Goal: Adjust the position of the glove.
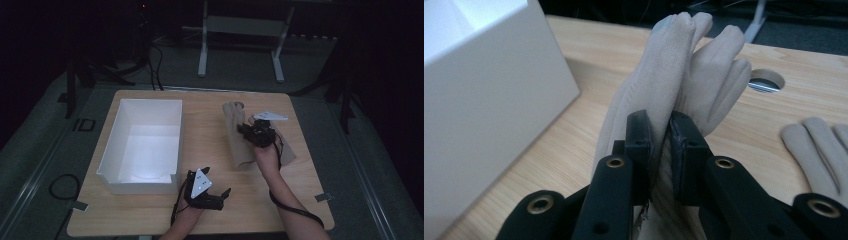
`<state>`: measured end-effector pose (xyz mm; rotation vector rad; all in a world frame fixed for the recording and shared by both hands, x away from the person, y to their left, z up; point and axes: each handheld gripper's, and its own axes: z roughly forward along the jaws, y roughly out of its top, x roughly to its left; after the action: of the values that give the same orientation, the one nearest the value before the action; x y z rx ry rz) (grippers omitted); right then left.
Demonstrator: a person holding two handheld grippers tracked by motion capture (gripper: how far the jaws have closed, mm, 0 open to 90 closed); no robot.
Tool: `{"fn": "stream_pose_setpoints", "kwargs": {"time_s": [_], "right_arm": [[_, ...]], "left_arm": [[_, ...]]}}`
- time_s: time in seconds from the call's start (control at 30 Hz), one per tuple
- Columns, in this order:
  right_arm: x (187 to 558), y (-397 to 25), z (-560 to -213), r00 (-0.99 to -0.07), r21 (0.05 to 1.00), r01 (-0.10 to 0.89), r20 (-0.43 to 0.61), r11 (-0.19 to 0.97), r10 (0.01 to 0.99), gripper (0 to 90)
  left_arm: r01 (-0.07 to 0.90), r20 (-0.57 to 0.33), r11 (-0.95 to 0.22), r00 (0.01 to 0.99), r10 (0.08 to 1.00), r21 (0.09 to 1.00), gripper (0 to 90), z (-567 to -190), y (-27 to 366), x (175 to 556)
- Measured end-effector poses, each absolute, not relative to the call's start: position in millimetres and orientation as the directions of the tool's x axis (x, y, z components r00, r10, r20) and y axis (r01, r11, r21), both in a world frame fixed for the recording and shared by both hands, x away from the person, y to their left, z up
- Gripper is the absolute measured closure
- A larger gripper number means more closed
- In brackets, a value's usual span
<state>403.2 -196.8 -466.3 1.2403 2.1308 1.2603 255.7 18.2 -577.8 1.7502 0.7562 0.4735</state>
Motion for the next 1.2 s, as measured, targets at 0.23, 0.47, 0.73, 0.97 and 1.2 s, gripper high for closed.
{"fn": "stream_pose_setpoints", "kwargs": {"time_s": [0.23,0.47,0.73,0.97,1.2], "right_arm": [[379.2,-197.9,-487.4,-0.481,0.83,0.542,0.179,0.13,0.858,80.3],[369.1,-200.7,-524.9,-0.418,0.795,0.599,0.206,0.099,0.885,80.2],[371.9,-199.6,-548.5,-0.4,0.772,0.623,0.176,0.125,0.9,79.5],[373.9,-200.0,-567.2,-0.389,0.758,0.637,0.158,0.141,0.907,74.4],[369.2,-203.4,-552.8,-0.421,0.807,0.56,0.08,0.189,0.903,59.9]], "left_arm": [[0.246,-0.056,-0.174,0.714,0.698,0.954,1.4,-577.9,18.7,254.7],[0.24,-0.047,-0.183,0.717,0.696,0.953,1.4,-577.8,17.7,254.1],[0.236,-0.042,-0.186,0.716,0.696,0.954,1.4,-577.8,17.3,253.9],[0.241,-0.052,-0.181,0.722,0.69,0.953,1.4,-577.8,17.9,254.3],[0.24,-0.048,-0.185,0.722,0.69,0.953,1.4,-577.8,17.4,254.1]]}}
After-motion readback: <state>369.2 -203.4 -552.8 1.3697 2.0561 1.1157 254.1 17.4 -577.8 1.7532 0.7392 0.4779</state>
